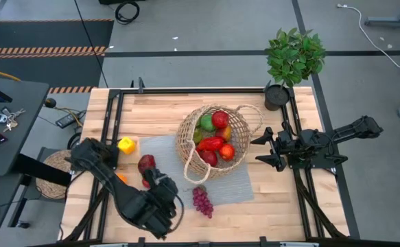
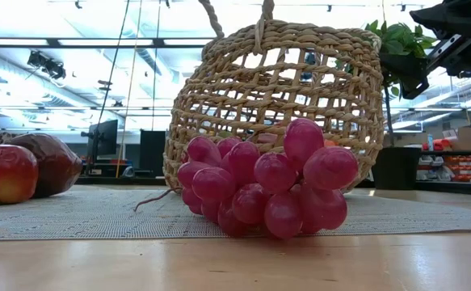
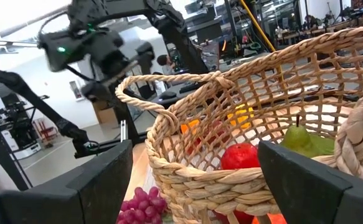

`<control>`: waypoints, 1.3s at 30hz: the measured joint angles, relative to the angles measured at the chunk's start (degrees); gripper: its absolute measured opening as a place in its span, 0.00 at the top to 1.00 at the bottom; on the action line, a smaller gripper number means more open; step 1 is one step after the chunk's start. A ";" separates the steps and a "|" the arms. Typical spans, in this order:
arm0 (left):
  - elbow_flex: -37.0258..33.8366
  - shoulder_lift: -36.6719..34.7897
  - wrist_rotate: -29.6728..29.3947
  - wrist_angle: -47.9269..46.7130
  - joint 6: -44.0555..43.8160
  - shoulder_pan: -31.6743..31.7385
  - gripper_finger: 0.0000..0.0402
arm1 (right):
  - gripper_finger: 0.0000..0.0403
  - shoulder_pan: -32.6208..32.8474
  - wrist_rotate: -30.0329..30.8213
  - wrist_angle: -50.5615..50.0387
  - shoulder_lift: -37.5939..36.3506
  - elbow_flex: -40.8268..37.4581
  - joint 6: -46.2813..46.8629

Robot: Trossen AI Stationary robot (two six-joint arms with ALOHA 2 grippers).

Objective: Build produce basket
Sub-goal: Put the red apple into the brown basket

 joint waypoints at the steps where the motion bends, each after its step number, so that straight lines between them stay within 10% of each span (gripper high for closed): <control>1: -2.91 -1.44 0.11 -0.10 -1.78 -0.08 0.04 | 0.14 -0.01 0.00 -0.04 0.00 0.00 0.00; 14: -36.30 -14.76 18.34 10.72 -23.90 -1.86 0.12 | 0.14 0.01 0.00 -0.02 0.00 0.02 0.00; 39: -57.63 -14.87 16.06 37.01 -29.43 -1.22 0.12 | 0.14 0.01 0.00 -0.02 0.00 0.00 0.00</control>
